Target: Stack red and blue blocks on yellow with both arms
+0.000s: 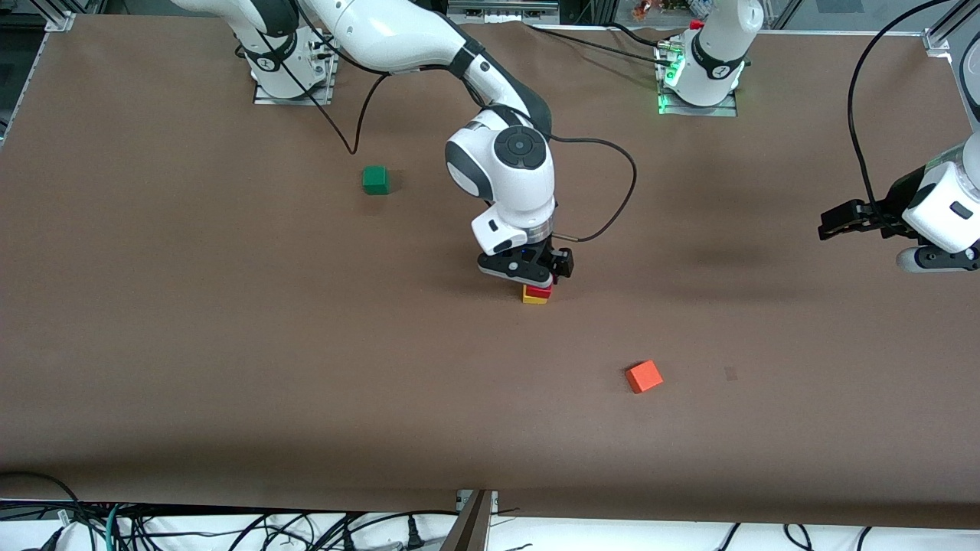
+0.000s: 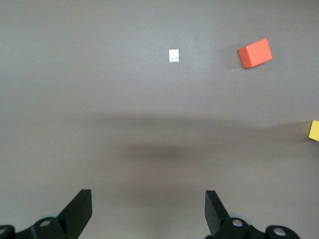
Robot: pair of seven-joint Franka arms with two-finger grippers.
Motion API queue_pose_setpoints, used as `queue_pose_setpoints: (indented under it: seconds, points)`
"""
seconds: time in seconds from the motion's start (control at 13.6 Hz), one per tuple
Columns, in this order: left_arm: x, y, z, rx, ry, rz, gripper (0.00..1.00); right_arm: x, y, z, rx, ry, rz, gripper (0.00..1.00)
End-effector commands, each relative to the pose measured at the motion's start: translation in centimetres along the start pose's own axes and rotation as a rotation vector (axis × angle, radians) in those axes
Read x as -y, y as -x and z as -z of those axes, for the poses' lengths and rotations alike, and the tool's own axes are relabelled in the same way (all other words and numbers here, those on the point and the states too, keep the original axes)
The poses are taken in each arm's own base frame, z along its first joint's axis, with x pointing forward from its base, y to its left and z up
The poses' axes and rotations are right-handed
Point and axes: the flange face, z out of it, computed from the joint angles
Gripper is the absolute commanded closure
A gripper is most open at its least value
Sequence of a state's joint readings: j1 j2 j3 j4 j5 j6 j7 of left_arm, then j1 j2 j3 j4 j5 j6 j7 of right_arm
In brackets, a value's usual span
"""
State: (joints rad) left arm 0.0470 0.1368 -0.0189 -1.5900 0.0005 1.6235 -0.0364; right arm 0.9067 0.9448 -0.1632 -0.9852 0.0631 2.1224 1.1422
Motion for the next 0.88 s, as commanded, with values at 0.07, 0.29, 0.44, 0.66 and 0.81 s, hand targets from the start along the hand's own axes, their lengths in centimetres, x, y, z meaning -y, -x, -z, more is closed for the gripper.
queue_pose_setpoints:
  seconds: [0.07,0.29,0.44,0.66,0.81]
  points:
    - [-0.1,0.3,0.7,-0.013,0.006,-0.007,0.0,-4.5,-8.7,8.9,0.024,0.042,-0.087,0.0]
    - [-0.5,0.3,0.8,-0.016,0.004,-0.014,0.0,-10.3,-16.1,15.1,0.117,0.007,-0.108,0.0]
    - [-0.6,0.4,0.8,-0.014,0.004,-0.014,0.0,-15.9,-20.5,19.8,0.158,0.013,-0.055,0.0]
    - [-0.6,0.4,0.8,-0.014,0.004,-0.014,0.0,-24.4,-22.9,23.8,0.21,0.025,0.034,0.0]
    - [-0.6,0.4,0.8,-0.014,0.004,-0.014,0.0,-31.9,-22.2,26.1,0.211,-0.002,0.074,0.0]
